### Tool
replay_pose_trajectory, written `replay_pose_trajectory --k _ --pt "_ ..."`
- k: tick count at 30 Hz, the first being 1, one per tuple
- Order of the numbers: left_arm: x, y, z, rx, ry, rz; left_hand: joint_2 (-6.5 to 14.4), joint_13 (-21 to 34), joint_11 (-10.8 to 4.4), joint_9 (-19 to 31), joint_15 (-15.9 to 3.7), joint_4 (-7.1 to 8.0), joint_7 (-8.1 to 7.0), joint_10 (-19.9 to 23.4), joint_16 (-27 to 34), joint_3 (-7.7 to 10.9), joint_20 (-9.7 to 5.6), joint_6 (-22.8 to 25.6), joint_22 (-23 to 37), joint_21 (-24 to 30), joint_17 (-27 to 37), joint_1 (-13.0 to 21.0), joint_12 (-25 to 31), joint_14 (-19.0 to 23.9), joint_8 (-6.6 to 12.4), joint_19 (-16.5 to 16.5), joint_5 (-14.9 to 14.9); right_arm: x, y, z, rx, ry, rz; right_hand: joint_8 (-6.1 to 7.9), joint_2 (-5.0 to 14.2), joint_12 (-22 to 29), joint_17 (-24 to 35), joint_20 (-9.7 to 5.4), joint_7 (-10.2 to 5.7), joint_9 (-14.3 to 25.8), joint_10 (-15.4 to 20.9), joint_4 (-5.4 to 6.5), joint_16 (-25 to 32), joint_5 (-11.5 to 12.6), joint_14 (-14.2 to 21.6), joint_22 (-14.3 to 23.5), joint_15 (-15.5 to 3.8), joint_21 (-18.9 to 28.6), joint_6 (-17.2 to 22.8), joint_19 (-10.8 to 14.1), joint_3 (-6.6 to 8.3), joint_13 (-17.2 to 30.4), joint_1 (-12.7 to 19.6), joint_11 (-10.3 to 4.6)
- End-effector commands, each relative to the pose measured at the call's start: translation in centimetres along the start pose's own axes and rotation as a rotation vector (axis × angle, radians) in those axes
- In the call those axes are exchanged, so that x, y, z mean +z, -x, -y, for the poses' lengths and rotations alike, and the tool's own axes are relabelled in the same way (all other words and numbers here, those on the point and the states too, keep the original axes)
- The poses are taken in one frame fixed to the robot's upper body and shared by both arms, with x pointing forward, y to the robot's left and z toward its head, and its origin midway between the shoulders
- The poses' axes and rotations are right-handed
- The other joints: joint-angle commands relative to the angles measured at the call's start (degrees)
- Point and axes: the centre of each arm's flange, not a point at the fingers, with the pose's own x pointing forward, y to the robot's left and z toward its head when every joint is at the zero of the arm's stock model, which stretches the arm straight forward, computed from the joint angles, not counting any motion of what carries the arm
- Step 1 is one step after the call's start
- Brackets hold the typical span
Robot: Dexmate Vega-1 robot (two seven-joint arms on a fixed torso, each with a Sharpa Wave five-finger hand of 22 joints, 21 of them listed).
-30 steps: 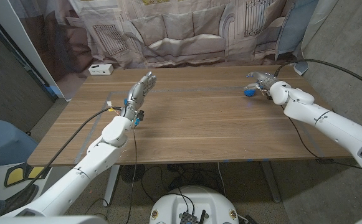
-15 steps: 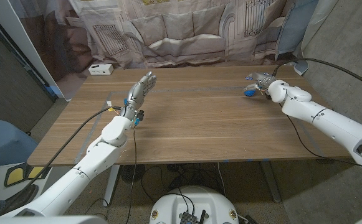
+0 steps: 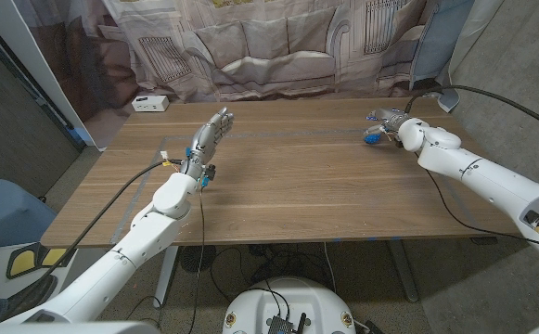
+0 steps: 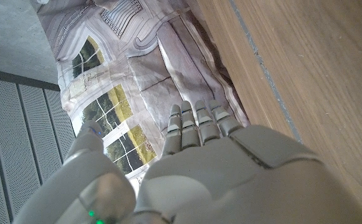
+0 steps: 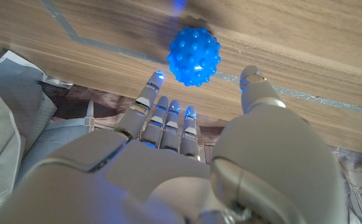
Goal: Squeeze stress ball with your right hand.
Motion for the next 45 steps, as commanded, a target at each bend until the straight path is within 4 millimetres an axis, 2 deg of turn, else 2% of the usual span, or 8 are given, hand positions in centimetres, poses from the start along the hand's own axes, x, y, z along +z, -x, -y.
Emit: replay_pose_trajectory --k 1,13,27,33,40,45 --pt "-0.2 -0.1 0.1 0.009 0.001 -0.001 0.36 -0.05 0.17 0.35 -0.03 0.06 -0.06 0.54 -0.19 0.11 0.41 0.71 0.26 -0.25 0.16 0.48 -0.04 0.31 -0.02 0.06 -0.25 -0.5 -0.9 -0.4 0.010 0.018 -0.024 0.43 -0.34 0.41 0.16 -0.62 -0.46 0.13 1.26 0.03 0.42 0.43 1.50 0.15 -0.13 -0.16 0.91 0.87 0.62 0.29 0.86 -0.32" --pt "-0.3 -0.5 0.2 0.009 -0.001 -0.010 0.38 -0.04 0.16 0.36 -0.03 0.07 -0.04 0.52 -0.21 0.11 0.44 0.68 0.26 -0.25 0.16 0.48 -0.13 0.31 -0.10 0.04 -0.26 -0.9 -1.7 -1.2 0.022 0.028 -0.042 1.11 -0.71 1.20 0.37 -2.03 -1.32 0.11 5.12 -0.18 1.29 0.88 6.03 0.19 -1.96 0.50 4.51 5.89 2.11 0.36 3.83 -1.31" --pt "-0.4 -0.7 0.3 0.012 -0.010 -0.025 0.44 -0.04 0.08 0.37 -0.04 0.08 -0.10 0.62 -0.22 0.11 0.46 0.83 0.26 -0.26 0.17 0.50 -0.19 0.34 -0.10 0.01 -0.26 -0.9 -2.2 -1.7 0.026 0.052 -0.038 1.42 -0.76 1.53 0.59 -3.07 -1.44 0.07 7.60 0.16 2.05 1.11 9.67 0.21 -3.13 1.02 6.90 9.71 2.97 0.34 5.19 -1.71" --pt "-0.2 -0.7 0.4 0.013 -0.016 -0.027 0.48 -0.03 0.10 0.37 -0.06 0.08 -0.19 0.64 -0.22 0.12 0.48 0.89 0.26 -0.27 0.17 0.52 -0.22 0.35 -0.11 -0.02 -0.25 -1.1 -2.4 -2.0 0.034 0.053 -0.042 1.76 -0.19 1.73 0.78 -3.49 -1.80 0.05 9.17 0.21 2.53 1.33 11.76 0.24 -3.65 1.27 8.75 11.72 3.72 0.32 6.25 -1.69" --pt "-0.1 -0.8 0.6 0.013 -0.017 -0.025 0.52 -0.03 0.08 0.37 -0.09 0.08 -0.20 0.67 -0.23 0.14 0.48 0.91 0.26 -0.27 0.17 0.55 -0.25 0.35 -0.12 -0.02 -0.25 -1.3 -2.5 -2.3 0.041 0.057 -0.047 2.50 0.10 2.19 0.90 -4.03 -2.37 0.01 12.21 -0.02 3.12 1.40 14.86 0.28 -4.41 1.70 12.14 14.76 4.72 0.25 8.11 -1.76" --pt "-0.3 -0.7 0.7 0.015 -0.013 -0.027 0.55 -0.03 0.05 0.38 -0.09 0.08 -0.27 0.65 -0.24 0.15 0.61 0.92 0.26 -0.29 0.17 0.56 -0.28 0.35 -0.14 -0.08 -0.25 -1.5 -2.4 -2.4 0.030 0.050 -0.045 3.05 0.54 2.76 1.14 -4.16 -2.95 -0.02 14.97 0.24 4.12 1.27 18.05 0.33 -4.86 2.11 14.49 16.93 5.08 0.21 8.83 -1.91"
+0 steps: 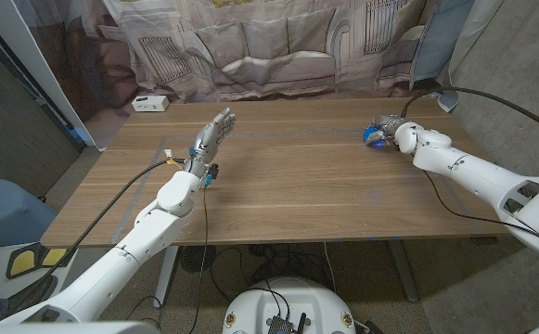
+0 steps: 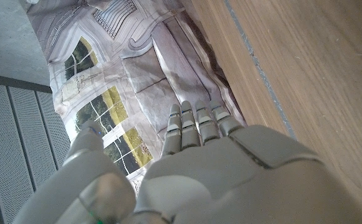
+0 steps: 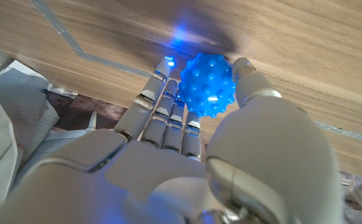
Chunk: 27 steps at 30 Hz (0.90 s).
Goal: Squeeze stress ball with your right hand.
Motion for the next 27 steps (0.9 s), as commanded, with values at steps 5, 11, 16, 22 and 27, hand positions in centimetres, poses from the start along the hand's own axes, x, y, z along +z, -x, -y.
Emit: replay_pose_trajectory --k 5,11,16,22,27 --pt "-0.1 0.0 0.3 0.004 0.004 -0.001 0.27 -0.03 0.01 0.09 -0.04 0.08 -0.17 0.71 -0.01 0.15 0.43 0.39 0.26 -0.30 0.17 0.27 -0.30 0.36 -0.18 0.08 0.03 -0.4 0.2 -0.1 -0.019 -0.003 -0.003 0.80 1.21 0.63 0.90 -0.37 -0.39 0.13 3.17 -0.05 1.53 0.36 3.21 0.24 -2.25 0.75 3.04 2.84 0.89 0.06 2.34 -0.33" --pt "-0.2 0.0 0.5 0.000 0.005 -0.004 0.29 -0.02 -0.10 0.09 -0.12 0.09 -0.16 0.75 -0.02 0.16 0.50 0.44 0.27 -0.30 0.17 0.28 -0.32 0.37 -0.17 0.06 0.02 -0.6 0.5 0.3 -0.038 -0.006 -0.005 0.88 1.68 0.67 1.35 -0.57 -0.52 0.13 3.92 0.14 1.94 0.21 3.51 0.26 -2.42 0.72 3.70 3.19 0.63 0.05 2.74 -0.31" --pt "-0.3 0.0 0.6 -0.002 0.007 -0.005 0.31 -0.02 -0.02 0.09 -0.05 0.08 -0.15 0.76 -0.07 0.16 0.46 0.44 0.27 -0.29 0.17 0.30 -0.35 0.24 -0.19 0.06 0.02 -0.7 0.9 0.5 -0.057 -0.015 -0.007 0.83 1.93 0.56 1.57 -0.62 -0.63 0.13 4.03 0.08 2.12 0.15 3.59 0.28 -2.40 0.68 3.85 3.30 0.55 0.04 3.20 -0.42" --pt "-0.3 0.0 0.7 -0.003 0.008 -0.007 0.33 -0.01 0.01 0.09 -0.05 0.09 -0.19 0.73 -0.06 0.17 0.45 0.47 0.27 -0.30 0.17 0.30 -0.39 0.27 -0.20 0.03 0.02 -0.6 1.7 1.0 -0.086 -0.031 0.005 0.77 2.00 0.47 1.71 -0.63 -0.66 0.13 4.06 0.15 2.18 0.08 3.52 0.29 -2.38 0.63 3.90 3.36 0.39 0.03 3.29 -0.33" --pt "-0.3 -0.1 0.7 -0.004 0.008 -0.003 0.35 -0.01 -0.01 0.10 -0.10 0.09 -0.19 0.81 -0.05 0.17 0.46 0.51 0.27 -0.31 0.17 0.31 -0.39 0.32 -0.20 0.00 0.02 -0.5 2.8 1.6 -0.155 -0.070 0.027 0.84 1.90 0.42 1.70 -0.58 -0.41 0.13 4.23 0.32 2.13 0.01 3.60 0.30 -2.27 0.57 4.27 3.38 0.23 0.03 3.08 -0.28"
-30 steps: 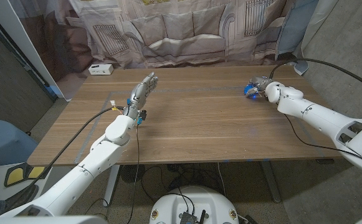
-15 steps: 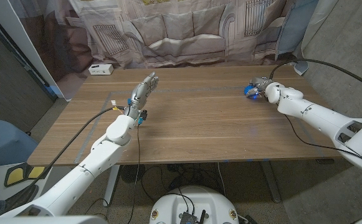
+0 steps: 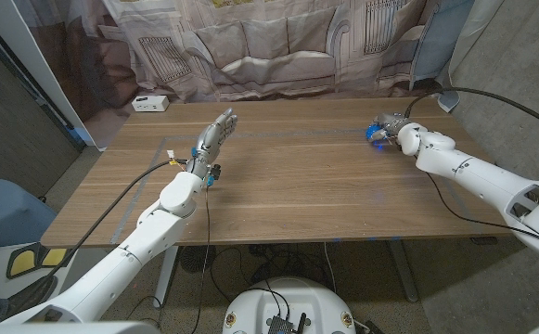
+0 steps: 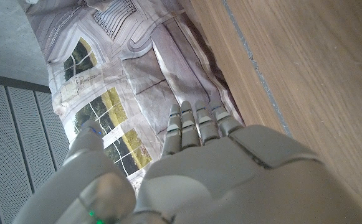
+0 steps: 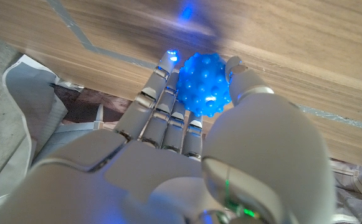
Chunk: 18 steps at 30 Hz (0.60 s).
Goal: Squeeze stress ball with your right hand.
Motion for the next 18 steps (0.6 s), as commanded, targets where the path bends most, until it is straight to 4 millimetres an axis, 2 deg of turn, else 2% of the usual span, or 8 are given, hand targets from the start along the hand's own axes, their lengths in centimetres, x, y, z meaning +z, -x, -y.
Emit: replay_pose_trajectory --k 1,18 --pt "0.0 -0.1 0.1 -0.004 0.001 0.002 0.35 -0.01 0.27 0.11 -0.07 0.09 -0.18 0.58 -0.04 0.17 0.22 0.51 0.27 -0.30 0.17 0.32 0.08 0.35 -0.21 0.20 0.02 0.1 1.8 1.3 -0.107 -0.055 0.023 0.22 -0.18 -0.01 0.09 0.09 0.40 0.23 0.68 0.37 0.39 0.06 0.50 0.31 -1.93 0.11 0.95 0.40 -0.23 0.02 0.58 -0.07" --pt "0.2 0.0 -0.2 -0.006 -0.001 0.006 0.39 0.00 0.15 0.11 -0.04 0.08 -0.18 0.59 -0.04 0.17 0.15 0.52 0.27 -0.27 0.17 0.35 0.00 0.36 -0.25 0.25 0.01 0.8 4.7 2.7 -0.289 -0.143 0.097 0.19 -0.16 -0.24 -0.09 0.26 0.39 0.20 1.23 0.62 -0.03 0.02 0.76 0.32 -1.74 -0.26 1.74 0.13 -0.20 0.00 0.42 0.37"
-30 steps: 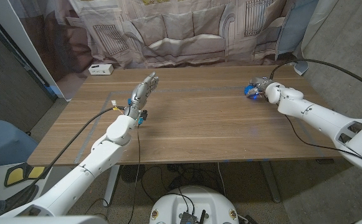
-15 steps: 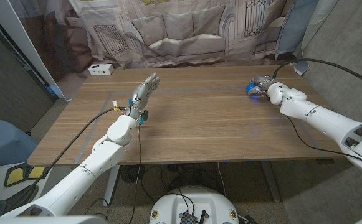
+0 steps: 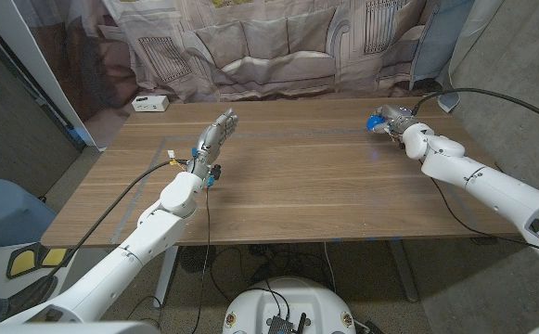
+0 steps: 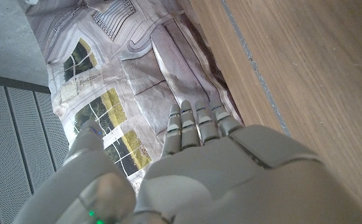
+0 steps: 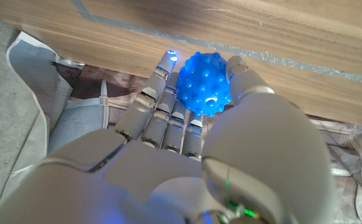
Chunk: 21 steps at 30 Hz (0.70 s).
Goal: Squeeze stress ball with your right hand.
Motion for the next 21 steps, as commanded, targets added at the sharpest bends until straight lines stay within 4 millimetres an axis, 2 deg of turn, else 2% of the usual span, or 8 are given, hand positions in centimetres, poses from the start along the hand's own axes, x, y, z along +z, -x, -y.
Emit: replay_pose_trajectory --k 1,21 --pt "0.2 0.0 -0.2 -0.003 -0.002 0.006 0.39 0.00 -0.16 0.11 -0.06 0.08 -0.18 0.28 -0.05 0.17 0.23 0.53 0.27 -0.28 0.17 0.35 -0.01 0.37 -0.02 0.22 0.01 0.8 1.8 1.3 -0.142 -0.066 0.062 0.20 -0.12 -0.23 0.08 0.27 0.02 0.22 0.36 0.38 -0.06 0.08 0.32 0.33 -1.34 -0.27 0.73 0.14 0.17 -0.01 0.40 0.12" --pt "0.2 -0.3 -0.2 -0.011 -0.001 0.007 0.42 0.01 -0.04 0.12 -0.07 0.08 -0.16 0.36 -0.05 0.16 0.20 0.61 0.27 -0.28 0.17 0.37 -0.08 0.40 -0.04 0.19 0.00 1.5 3.8 2.6 -0.267 -0.072 0.102 -0.02 0.21 -0.60 0.48 0.39 -0.03 0.18 0.61 0.51 -0.02 -0.02 0.24 0.35 -1.26 -0.62 1.13 -0.08 -0.17 -0.02 0.52 0.00"
